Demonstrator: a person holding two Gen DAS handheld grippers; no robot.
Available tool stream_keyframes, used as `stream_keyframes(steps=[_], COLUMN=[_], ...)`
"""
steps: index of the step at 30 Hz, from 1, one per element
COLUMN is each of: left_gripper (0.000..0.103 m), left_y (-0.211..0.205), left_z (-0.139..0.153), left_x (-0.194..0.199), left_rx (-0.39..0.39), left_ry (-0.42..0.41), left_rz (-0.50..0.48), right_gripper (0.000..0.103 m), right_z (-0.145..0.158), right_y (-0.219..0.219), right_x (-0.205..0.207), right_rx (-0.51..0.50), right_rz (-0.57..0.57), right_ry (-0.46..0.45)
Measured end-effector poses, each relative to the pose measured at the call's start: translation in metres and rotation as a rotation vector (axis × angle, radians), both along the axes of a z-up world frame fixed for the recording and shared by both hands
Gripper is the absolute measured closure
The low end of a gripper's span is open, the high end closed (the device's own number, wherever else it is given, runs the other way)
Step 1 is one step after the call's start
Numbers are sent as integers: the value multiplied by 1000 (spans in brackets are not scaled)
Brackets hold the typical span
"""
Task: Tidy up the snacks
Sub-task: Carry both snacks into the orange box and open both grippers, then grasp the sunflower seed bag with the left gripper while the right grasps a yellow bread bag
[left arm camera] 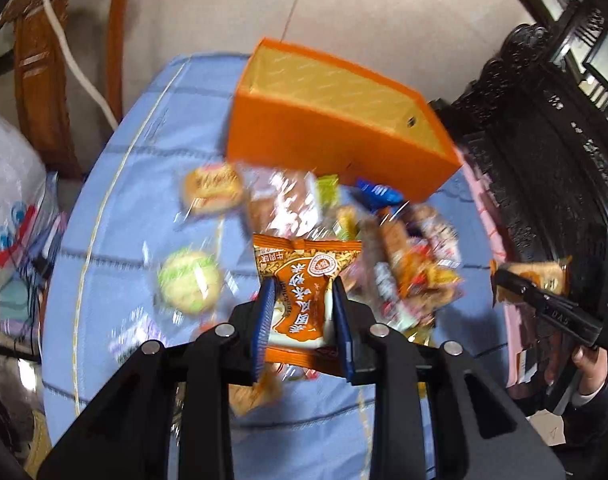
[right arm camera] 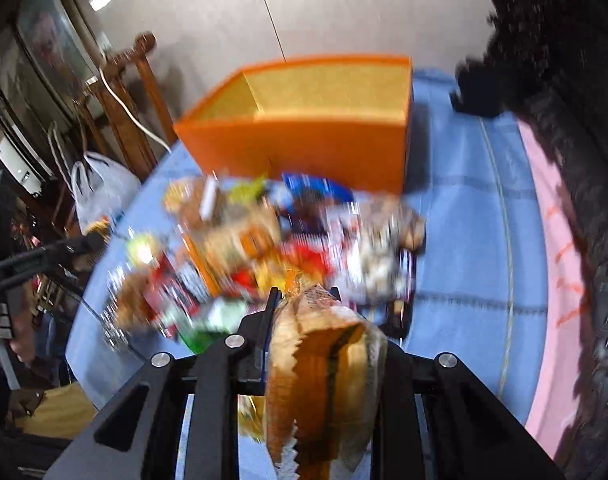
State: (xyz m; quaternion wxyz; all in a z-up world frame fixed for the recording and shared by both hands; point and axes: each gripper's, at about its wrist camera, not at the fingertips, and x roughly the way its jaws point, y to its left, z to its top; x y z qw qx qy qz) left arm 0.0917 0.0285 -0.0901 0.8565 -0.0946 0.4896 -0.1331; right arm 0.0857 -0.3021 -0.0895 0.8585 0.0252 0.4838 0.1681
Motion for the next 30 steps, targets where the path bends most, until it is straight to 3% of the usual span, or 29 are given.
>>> stream_keyframes(steps=[4,11,17,22,23,24,25,27,30], left_gripper=[76,76,76,75,70,37,7,5,5], left_y=[-13,-47,-74,-87,-89,-92,-94,-98,-99], left_z=[26,61,72,53,49,43,40,42,37], left_x=[28,107,186,232,238,244,248,246,247], left_rx=[8,43,74,105,127,167,213,290,273], left_ry=[-53,-116,-132,-100,-92,-78,-78,-140,-111], left_rz=[-32,-81,-106,-91,-75,-44,-8,43,22], right_gripper=[80,80,80,78,68,54,30,25,24], right_z=[32,66,55,28,21,15,13,16,14], right_y=[-1,2,16,30,32,33,33,27,23], right_x=[28,120,190,221,228,232,234,230,223], right_rx=[34,81,61,33,14,-7,-26,-14,-16], right_rz=[3,-41,-52,-55,-67,-79,-105,-148,-153], right_ry=[-70,-135,-101,-63,-45,-31,-33,-87,-72])
